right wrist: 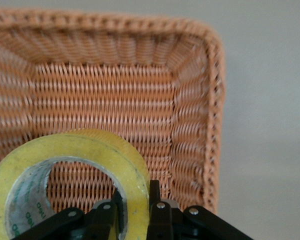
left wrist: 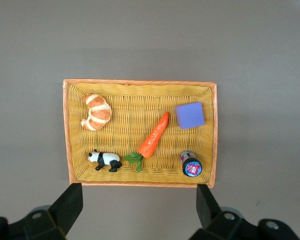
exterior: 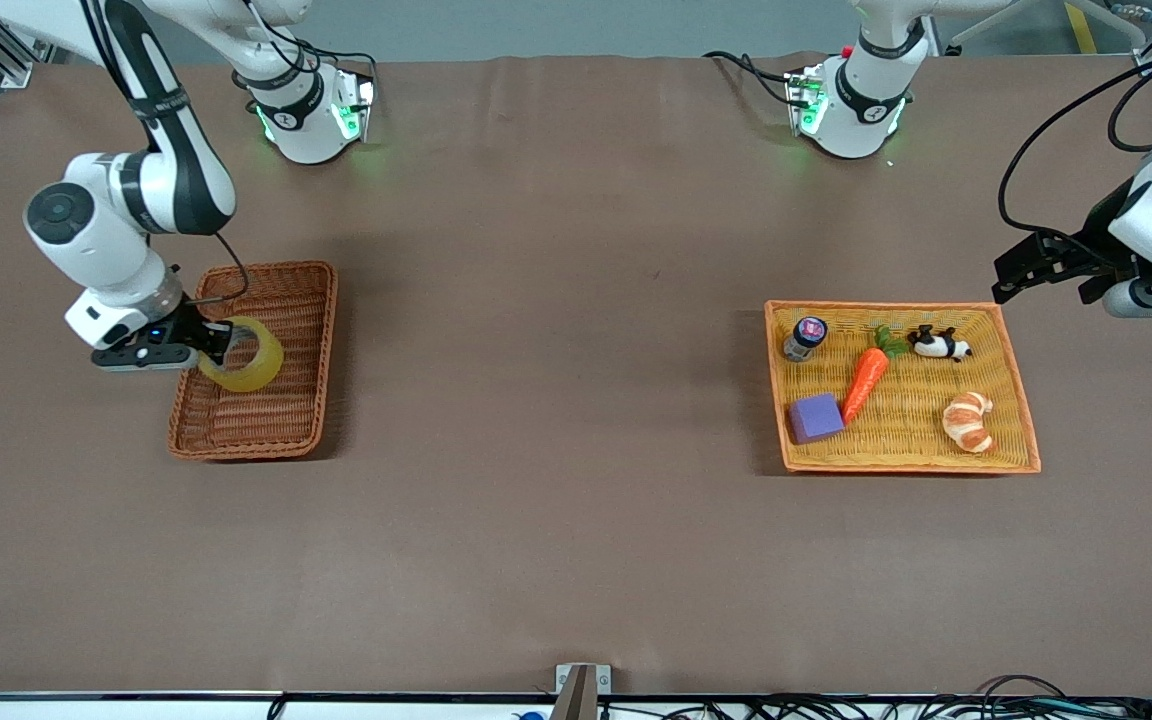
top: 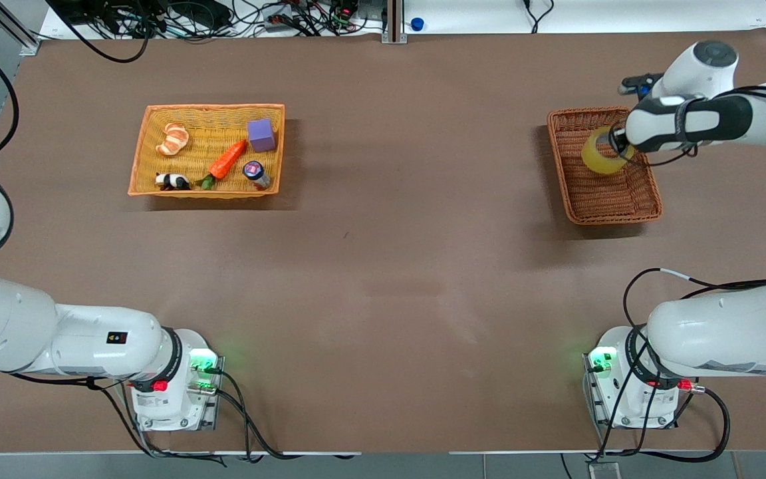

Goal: Move tape to another basket
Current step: 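Carry the tape with the right gripper over the brown basket, then lower the tape into the basket and open the right gripper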

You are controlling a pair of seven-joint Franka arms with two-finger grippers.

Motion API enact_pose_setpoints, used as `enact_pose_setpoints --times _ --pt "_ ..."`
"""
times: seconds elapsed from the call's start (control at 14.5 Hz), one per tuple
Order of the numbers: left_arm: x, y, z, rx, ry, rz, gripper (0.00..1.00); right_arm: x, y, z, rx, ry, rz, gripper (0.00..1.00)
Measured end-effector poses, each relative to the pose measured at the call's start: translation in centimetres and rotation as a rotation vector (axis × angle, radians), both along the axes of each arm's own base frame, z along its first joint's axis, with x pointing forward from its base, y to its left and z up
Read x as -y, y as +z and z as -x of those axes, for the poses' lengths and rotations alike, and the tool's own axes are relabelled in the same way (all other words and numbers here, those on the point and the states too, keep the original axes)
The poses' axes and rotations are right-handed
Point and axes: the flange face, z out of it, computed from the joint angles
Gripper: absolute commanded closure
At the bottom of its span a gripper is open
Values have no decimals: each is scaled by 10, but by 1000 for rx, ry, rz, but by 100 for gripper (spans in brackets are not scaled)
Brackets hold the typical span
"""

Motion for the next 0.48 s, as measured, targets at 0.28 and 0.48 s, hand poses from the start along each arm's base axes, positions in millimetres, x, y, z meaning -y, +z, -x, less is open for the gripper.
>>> enact_pose_setpoints --times 0.28,0.48 --pt "0 0 0 -1 0 0 0 -2 -40 9 -27 5 -14 70" --pt "-1 -1 0 -2 1 0 0 -2 -53 9 -38 6 -17 0"
